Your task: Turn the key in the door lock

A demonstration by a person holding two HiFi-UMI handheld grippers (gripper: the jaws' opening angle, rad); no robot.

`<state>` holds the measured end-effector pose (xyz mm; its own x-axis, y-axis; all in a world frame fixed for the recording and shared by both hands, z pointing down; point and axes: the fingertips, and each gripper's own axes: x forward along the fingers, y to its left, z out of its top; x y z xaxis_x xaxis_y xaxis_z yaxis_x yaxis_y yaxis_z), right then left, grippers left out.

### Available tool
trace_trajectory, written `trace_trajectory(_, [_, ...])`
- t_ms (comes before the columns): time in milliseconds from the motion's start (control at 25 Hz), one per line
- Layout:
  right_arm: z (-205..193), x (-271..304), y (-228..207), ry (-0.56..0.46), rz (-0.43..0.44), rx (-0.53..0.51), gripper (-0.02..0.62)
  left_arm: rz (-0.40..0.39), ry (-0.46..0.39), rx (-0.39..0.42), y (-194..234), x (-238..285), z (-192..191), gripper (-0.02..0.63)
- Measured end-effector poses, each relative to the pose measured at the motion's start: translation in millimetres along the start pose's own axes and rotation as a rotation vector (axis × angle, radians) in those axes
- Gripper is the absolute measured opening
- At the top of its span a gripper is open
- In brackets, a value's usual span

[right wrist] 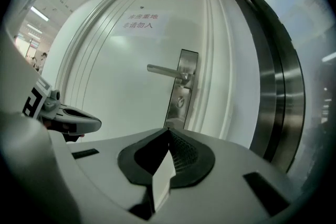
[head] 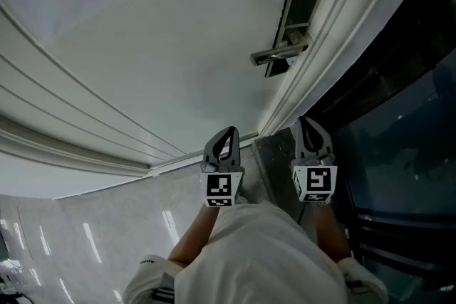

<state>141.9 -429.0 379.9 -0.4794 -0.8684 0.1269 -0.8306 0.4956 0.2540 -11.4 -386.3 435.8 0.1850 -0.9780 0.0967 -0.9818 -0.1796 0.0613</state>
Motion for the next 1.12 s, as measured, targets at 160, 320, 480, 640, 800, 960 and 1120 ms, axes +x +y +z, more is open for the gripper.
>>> trace_trajectory(160, [31.6,31.6,-5.6,-0.006,-0.011,-0.185,0.002,-0.075,-0.018,0.008,-0.8,20.1,20.6,0.008])
trace_trajectory(320, [56.6,56.5,-10.4,0.015,-0.034,-0.377,0.002,-0.093,-0.034,0.048,0.8,30.5,40.1,0.008])
trace_trajectory(480, [69.0,75.2,-12.3,0.06,-0.078,-0.638,0.003,-0.081,-0.045,0.05,8.5,31.1,51.0,0.008])
trace_trajectory(640, [66.9,94.2,-12.2,0.122,-0.051,-0.779,0.011,-0.067,-0.026,0.053,13.5,34.6,47.2,0.008])
trace_trajectory(800, [62.9,105.5,-9.7,0.154,-0.016,-0.915,0.086,-0.062,-0.014,0.055,11.5,31.6,48.0,0.008])
trace_trajectory(960, [64.4,117.3,-7.8,0.126,-0.034,-1.04,0.087,-0.036,-0.024,0.058,17.1,33.5,51.0,0.008])
trace_trajectory(1120, [60.2,118.0,-8.1,0.106,-0.04,-1.071,0.087,-0.045,-0.028,0.07,12.8,34.9,54.7,0.008])
